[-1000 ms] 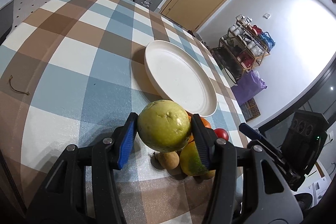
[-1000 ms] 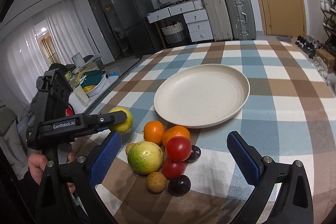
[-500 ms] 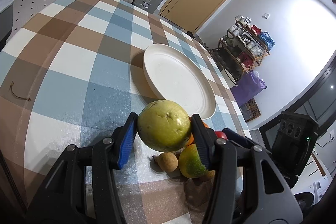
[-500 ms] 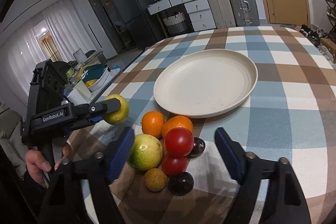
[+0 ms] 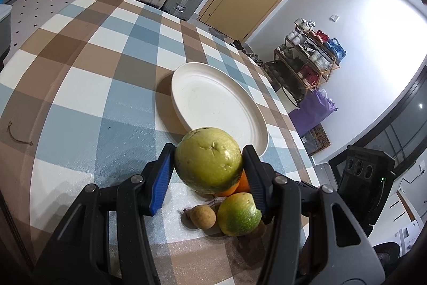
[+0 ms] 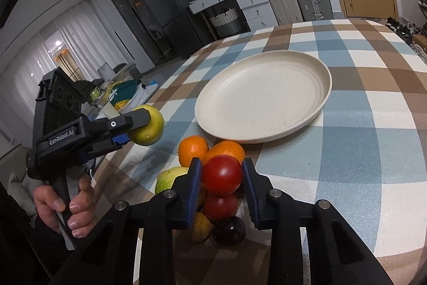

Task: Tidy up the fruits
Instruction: 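Carry the citrus and tomato onto the cream plate and open both tools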

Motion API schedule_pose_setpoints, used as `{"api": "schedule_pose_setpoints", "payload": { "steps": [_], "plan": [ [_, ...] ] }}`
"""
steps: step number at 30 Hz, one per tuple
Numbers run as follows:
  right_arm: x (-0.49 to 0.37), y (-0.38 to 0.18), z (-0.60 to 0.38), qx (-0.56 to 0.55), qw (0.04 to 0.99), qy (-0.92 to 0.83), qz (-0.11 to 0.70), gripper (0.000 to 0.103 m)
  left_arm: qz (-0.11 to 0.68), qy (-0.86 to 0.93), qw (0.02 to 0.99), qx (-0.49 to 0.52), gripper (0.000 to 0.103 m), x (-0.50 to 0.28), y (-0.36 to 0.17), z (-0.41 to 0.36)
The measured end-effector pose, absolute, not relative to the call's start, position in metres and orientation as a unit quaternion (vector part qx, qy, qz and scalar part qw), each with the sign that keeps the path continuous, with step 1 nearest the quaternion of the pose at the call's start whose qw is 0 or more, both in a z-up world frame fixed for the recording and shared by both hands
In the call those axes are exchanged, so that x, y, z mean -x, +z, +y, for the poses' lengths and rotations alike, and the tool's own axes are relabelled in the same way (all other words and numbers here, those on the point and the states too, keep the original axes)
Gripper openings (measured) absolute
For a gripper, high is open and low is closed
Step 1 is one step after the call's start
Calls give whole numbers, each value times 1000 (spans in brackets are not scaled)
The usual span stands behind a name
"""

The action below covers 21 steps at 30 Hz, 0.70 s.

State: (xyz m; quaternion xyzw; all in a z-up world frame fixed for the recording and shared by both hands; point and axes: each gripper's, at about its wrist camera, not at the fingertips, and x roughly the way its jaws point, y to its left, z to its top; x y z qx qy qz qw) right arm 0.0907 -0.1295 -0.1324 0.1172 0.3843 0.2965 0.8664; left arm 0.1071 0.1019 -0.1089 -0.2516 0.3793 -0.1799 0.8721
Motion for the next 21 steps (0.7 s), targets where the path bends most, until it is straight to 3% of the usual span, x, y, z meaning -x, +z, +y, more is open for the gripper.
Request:
{"api": "schedule_pose_setpoints", "payload": {
  "steps": [21],
  "plan": [
    [-134,-96,-146,-159,868,313,352,31,395,-213,863,233,49,-164,-95,67]
  ]
}}
